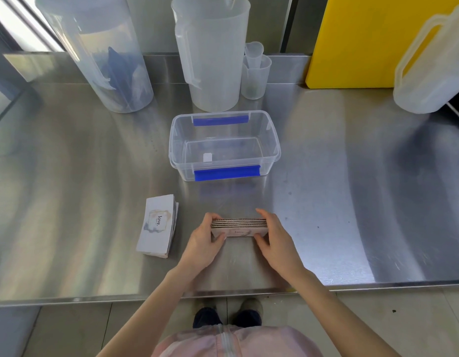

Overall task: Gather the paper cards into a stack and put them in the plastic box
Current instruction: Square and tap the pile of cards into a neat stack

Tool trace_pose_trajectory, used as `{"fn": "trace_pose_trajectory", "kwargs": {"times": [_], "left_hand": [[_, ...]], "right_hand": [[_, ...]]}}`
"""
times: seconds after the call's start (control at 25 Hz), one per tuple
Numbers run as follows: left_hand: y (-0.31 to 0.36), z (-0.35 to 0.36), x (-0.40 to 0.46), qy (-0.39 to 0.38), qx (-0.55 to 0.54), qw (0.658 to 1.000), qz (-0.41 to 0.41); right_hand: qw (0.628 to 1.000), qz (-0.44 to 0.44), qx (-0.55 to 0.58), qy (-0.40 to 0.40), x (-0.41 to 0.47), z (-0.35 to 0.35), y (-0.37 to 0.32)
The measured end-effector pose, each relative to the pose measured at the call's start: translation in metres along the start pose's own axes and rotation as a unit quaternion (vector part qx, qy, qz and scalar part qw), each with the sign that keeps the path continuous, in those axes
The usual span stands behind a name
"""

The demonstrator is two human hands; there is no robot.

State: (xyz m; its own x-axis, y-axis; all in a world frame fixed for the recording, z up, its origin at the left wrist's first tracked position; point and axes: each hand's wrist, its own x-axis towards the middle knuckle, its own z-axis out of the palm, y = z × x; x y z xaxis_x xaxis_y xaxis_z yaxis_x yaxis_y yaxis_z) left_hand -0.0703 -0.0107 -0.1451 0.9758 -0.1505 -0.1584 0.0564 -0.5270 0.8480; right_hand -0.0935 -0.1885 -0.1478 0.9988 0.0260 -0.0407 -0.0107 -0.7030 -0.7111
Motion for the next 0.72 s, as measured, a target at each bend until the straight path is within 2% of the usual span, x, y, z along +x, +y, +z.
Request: {"fn": "trace_pose_trajectory", "kwargs": {"times": [0.32,0.48,0.6,0.72], "left_hand": [[-0.006,-0.001,0.004,0.009,-0.001,1.000,-0.008],[-0.008,-0.001,0.008,-0.011,0.014,0.999,-0.040],[-0.007,-0.003,0.008,0.007,-0.024,0.998,-0.051],[-0.008,-0.002,0.006,-0.022,0.006,0.998,-0.059]], "right_hand": [[0.998,-0.035,-0.037,0.024,0.005,0.003,-0.004],[0.999,-0.009,-0.030,-0.021,0.011,0.006,-0.003],[1.000,-0.005,0.007,-0.013,0.010,0.003,-0.003],[0.999,-0.014,-0.035,-0.025,0.006,0.006,0.000]]}}
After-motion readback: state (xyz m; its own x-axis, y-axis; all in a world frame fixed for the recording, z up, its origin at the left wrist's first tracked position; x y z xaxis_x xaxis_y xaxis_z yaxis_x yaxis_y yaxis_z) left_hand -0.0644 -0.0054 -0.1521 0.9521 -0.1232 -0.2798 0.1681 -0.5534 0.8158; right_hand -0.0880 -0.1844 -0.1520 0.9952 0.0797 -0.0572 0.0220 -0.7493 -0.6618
